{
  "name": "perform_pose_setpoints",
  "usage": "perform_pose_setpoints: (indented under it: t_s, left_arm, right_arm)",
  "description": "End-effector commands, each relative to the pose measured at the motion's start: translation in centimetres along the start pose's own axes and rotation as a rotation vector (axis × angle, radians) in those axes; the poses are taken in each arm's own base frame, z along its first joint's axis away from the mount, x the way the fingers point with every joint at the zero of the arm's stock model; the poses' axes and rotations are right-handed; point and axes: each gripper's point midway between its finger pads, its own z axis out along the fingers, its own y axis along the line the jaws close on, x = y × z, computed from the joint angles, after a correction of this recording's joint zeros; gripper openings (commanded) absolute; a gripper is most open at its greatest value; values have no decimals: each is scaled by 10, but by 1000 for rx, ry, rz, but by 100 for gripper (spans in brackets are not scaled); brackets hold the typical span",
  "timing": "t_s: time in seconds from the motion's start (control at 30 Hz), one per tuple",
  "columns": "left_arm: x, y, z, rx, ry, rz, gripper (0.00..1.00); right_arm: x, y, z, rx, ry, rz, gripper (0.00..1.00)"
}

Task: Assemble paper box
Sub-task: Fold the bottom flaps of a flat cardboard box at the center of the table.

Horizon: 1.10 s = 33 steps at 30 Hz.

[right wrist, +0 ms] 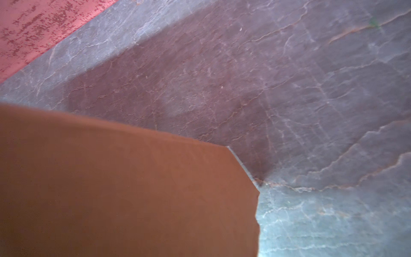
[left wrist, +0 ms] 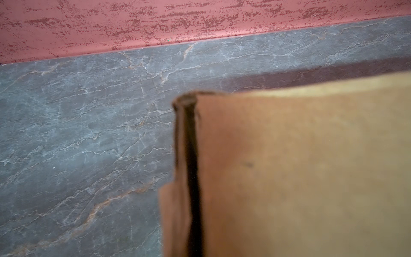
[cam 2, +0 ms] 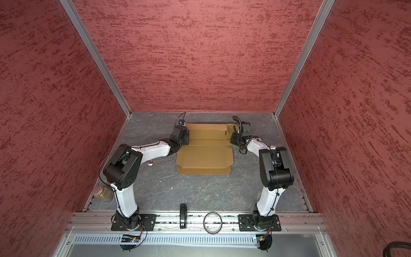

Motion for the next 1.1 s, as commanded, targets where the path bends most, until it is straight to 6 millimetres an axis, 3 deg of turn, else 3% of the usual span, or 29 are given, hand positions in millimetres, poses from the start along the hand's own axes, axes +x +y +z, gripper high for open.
perform_pose_setpoints:
  t_s: [0.0, 0.47, 0.67, 1.07]
  left_arm:
    - [2, 2, -5, 7, 7, 14, 0]
    - [1, 0, -4, 13, 9, 10, 0]
    - [1, 1, -4, 5, 13, 6, 0]
    - [1, -2, -2, 4, 21, -2, 0]
  right_arm:
    - [-1, -13, 7, 44, -13, -8, 12]
    - [9, -20, 11, 62, 10, -12, 17]
    - [9, -9, -5, 12, 1, 6, 25]
    - [14, 12, -40, -78, -23, 51, 20]
